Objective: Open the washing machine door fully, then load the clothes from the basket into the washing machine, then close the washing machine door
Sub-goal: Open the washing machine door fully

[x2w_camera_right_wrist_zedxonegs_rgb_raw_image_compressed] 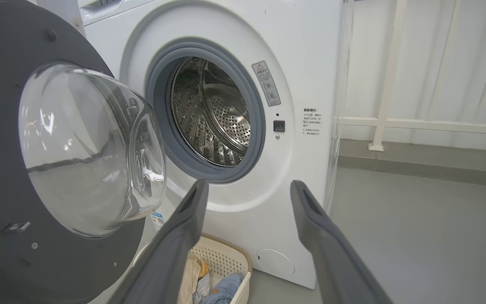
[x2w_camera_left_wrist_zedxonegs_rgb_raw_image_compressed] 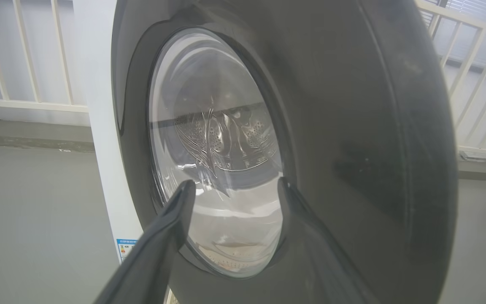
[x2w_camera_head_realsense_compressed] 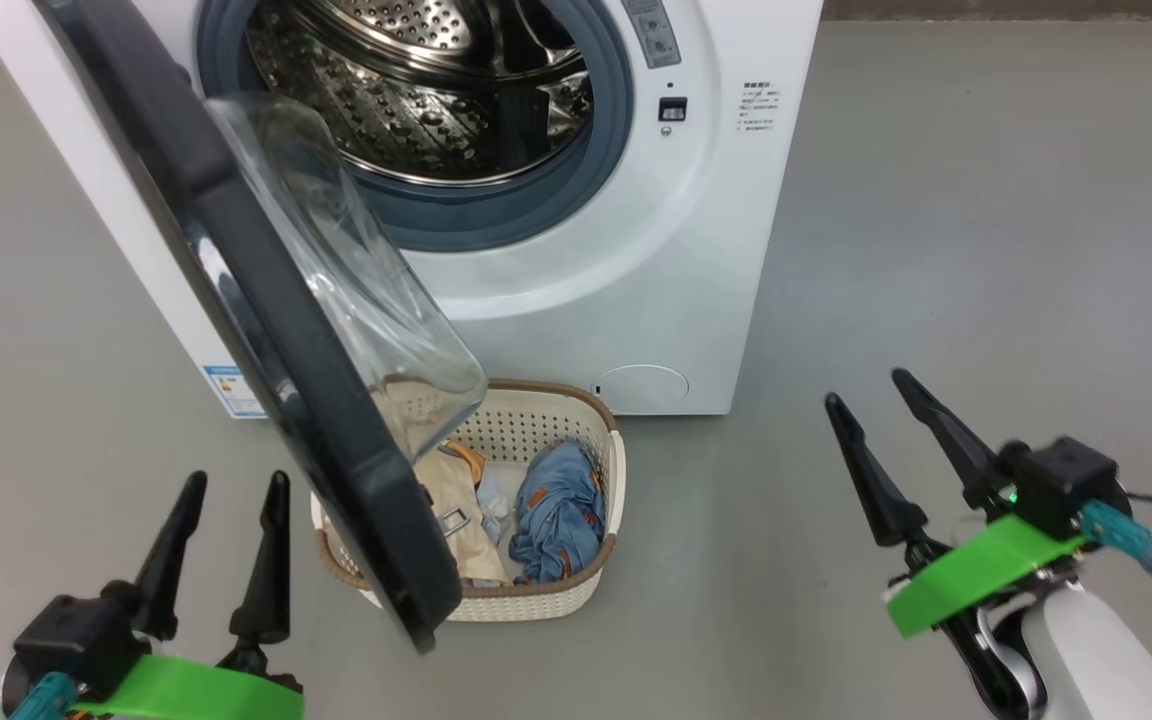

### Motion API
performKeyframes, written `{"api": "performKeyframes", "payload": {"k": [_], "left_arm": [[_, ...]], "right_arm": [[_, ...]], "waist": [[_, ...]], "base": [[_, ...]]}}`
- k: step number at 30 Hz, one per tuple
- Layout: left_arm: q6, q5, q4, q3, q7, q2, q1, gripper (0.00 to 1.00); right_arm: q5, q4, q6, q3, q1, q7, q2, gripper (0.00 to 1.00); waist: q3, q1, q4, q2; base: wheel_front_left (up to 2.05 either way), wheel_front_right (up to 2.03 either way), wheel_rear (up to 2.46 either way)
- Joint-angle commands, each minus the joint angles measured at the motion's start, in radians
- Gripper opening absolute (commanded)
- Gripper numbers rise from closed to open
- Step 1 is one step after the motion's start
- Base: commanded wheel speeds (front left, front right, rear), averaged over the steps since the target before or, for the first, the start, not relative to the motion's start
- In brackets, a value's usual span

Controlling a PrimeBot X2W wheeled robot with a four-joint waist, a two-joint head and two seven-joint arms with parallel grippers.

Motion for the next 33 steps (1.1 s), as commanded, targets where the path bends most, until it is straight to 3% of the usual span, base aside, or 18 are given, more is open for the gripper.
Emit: {"api": "performKeyframes", "payload": {"k": [1, 18, 33], "left_arm": [[-0.003, 0.007, -0.030, 0.044, -0.006, 0.015, -0.010, 1.00], [-0.003, 0.051, -0.048, 0.109, -0.006, -0.018, 0.033, 1.00], [-0.003, 0.061, -0.062, 0.092, -0.006, -0.016, 0.082, 1.00]], "right_arm": [[-0.025, -0.047, 0.002, -0.011, 0.025, -0.012, 0.007, 1.00], [-0.231, -0.259, 0.002, -0.232, 0.345, -0.012, 0.104, 1.00], [-0.270, -0.288, 0.002, -0.265, 0.368, -0.012, 0.139, 1.00]], "waist": [[0.004, 0.0000, -0.007, 0.0000], [0.003, 0.0000, -0.046, 0.0000], [0.000, 0.0000, -0.032, 0.0000]], "base": [[0.00, 0.00, 0.00], [0.00, 0.00, 0.00], [0.00, 0.00, 0.00]]}}
